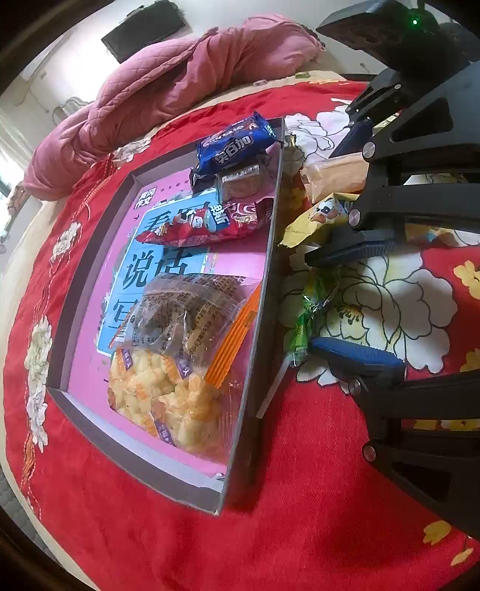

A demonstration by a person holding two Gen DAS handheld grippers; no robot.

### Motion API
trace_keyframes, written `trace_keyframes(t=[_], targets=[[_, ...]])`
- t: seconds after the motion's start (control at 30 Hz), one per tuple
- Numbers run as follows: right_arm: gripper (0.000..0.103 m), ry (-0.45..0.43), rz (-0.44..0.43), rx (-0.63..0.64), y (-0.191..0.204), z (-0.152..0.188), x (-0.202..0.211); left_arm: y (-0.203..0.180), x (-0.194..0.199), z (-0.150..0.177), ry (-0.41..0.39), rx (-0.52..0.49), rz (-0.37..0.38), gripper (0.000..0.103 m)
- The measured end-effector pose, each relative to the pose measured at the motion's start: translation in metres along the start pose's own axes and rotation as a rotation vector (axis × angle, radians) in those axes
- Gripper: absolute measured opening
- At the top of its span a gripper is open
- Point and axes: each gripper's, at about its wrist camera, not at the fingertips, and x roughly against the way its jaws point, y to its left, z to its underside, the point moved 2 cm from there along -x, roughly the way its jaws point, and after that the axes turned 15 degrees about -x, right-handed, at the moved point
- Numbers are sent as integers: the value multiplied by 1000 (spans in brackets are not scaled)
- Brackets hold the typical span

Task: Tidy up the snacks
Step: 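Reach the right tool to the pink bar while the left tool reaches the green lollipop, then close the left tool on the green lollipop while the right tool closes on the pink bar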

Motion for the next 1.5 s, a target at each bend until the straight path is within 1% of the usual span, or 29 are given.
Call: trace_keyframes(t=[0.07, 0.2, 0.33, 0.4, 0.6, 0.73, 0.87, 0.97, 1.17, 1.3, 1.5], targets=[[51, 0, -4, 7, 1, 0, -1, 0, -1, 0, -2, 3, 2, 41], [50, 2, -5, 19, 3, 1, -4, -1, -2, 1, -4, 9, 0, 41], [50, 3, -7, 19, 3, 1, -5, -4, -5, 3, 4, 20, 13, 40], [50, 4, -7, 20, 3, 1, -5, -9, -8, 1, 5, 9, 1, 40], [47, 2, -7, 15, 2, 1, -6, -13, -13, -1, 1, 9, -2, 40], [45, 3, -9, 13, 0, 0, -7, -16, -15, 0, -10, 11, -23, 40], [41, 1, -7, 15, 0, 0, -7, -21, -15, 1, -15, -10, -46, 36], [36, 0, -3, 20, 0, -1, -7, -25, -14, 1, -14, -35, -62, 35], [30, -2, -7, 31, 1, -2, -7, -30, -13, 2, -7, -63, -78, 34], [27, -4, -7, 33, 2, -1, -6, -30, -12, 3, -7, -66, -73, 34], [24, 0, -35, -7, -4, -3, -4, -28, -9, 5, -9, -65, -62, 33]])
